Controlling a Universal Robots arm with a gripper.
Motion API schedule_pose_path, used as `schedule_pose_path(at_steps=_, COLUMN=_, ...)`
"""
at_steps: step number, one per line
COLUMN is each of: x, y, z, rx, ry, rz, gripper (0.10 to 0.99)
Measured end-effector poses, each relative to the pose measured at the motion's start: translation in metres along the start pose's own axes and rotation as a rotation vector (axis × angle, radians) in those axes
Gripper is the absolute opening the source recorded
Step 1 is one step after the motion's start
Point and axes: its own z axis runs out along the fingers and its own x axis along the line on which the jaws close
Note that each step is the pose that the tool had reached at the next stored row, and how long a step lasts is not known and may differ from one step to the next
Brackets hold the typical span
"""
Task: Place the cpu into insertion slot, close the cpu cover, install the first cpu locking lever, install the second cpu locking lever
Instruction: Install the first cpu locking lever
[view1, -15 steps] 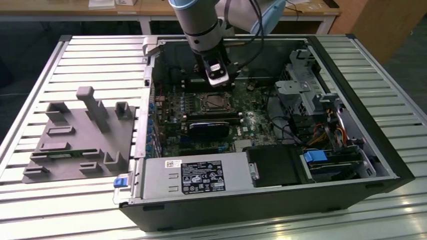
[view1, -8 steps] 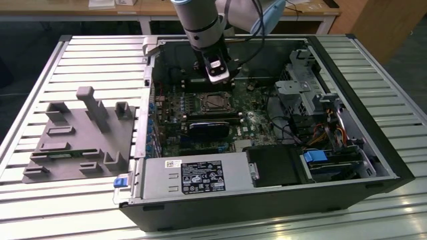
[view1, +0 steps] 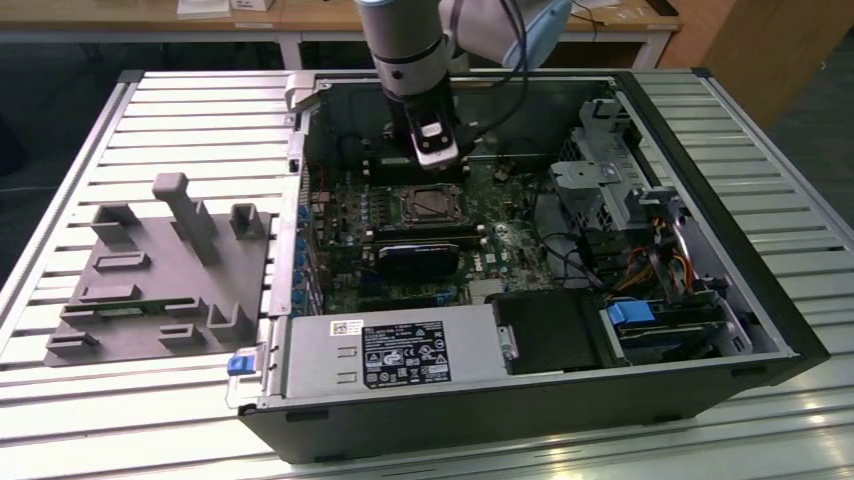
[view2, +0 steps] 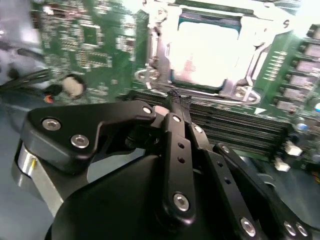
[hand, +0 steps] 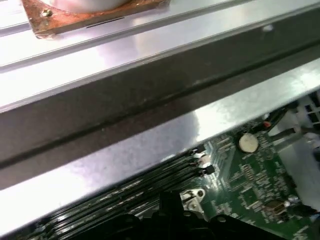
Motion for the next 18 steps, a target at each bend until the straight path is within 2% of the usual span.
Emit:
schedule_pose_path(at_steps=1, x=-0.0009, y=0.0004, z=0.0004, rx=0.007, ry=0.0145, rz=0.002, gripper=0.102)
schedule_pose_path(at_steps=4, x=-0.0038, y=0.0016, z=0.0017, rx=0.027, ry=0.0442, rz=0.005, gripper=0.102)
schedule_pose_path(at_steps=7, x=-0.0062, y=0.0026, z=0.0027, rx=0.048, ry=0.0642, rz=0.006, gripper=0.102)
schedule_pose_path(at_steps=12, x=-0.0064, y=0.0024, z=0.0027, rx=0.054, ry=0.0631, rz=0.005, gripper=0.102)
schedule_pose_path(at_steps=18, x=-0.0066, y=0.0019, z=0.0027, rx=0.091, ry=0.0464, rz=0.0, gripper=0.102)
